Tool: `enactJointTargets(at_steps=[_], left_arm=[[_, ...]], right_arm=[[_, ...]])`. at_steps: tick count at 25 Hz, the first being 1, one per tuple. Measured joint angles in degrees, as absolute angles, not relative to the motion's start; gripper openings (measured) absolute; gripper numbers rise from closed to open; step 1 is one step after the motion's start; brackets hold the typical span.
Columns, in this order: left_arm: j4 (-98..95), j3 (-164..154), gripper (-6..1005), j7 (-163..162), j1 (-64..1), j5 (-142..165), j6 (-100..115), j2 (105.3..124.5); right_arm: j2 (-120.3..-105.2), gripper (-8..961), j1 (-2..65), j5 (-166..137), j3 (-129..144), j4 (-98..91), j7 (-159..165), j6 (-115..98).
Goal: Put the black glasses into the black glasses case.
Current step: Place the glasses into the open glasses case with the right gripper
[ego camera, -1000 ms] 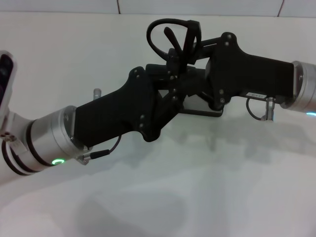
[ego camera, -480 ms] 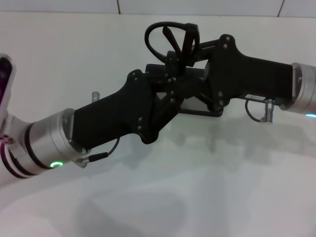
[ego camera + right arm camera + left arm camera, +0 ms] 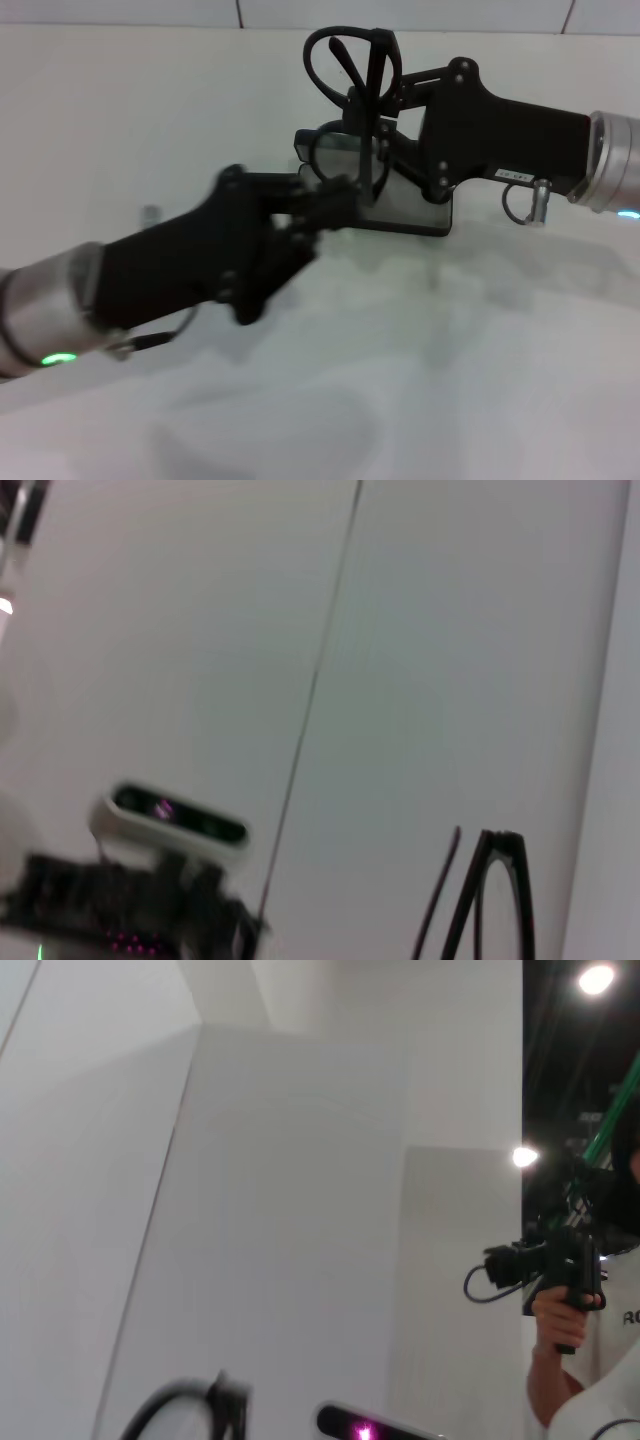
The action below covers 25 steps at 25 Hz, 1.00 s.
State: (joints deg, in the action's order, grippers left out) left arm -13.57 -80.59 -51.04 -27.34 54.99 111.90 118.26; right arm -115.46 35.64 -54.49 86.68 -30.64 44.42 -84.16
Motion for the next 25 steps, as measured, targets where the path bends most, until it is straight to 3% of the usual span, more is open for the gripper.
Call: enactJointTargets(at_steps=[5, 6, 10, 20, 25], left_arm=[[-15.9, -78.0, 69, -51.4, -21.7, 53.5, 114.0, 115.34], [-16.3, -77.1, 69, -51.7, -20.5, 53.3, 114.1, 115.01], [-17.9, -74.1, 69, -52.1, -17.7, 53.2, 114.2, 114.7], [-18.2, -73.4, 69, -51.6, -16.8, 53.2, 114.2, 115.04], [-17.9, -72.9, 68, -51.6, -16.8, 53.2, 114.0, 115.11]], right_arm=[[-114.81, 100, 31.6, -69.4, 86.7, -47.3, 60.2, -73.9], [-115.26, 100, 29.0, -84.6, 87.1, -59.9, 74.1, -68.1], [-115.88, 100, 28.4, -107.3, 90.8, -74.1, 95.2, -65.1], [-116.13, 99, 39.6, -140.4, 106.8, -79.6, 126.9, -64.6], [-116.16, 99, 41.5, -150.5, 113.0, -81.6, 134.6, -63.5]])
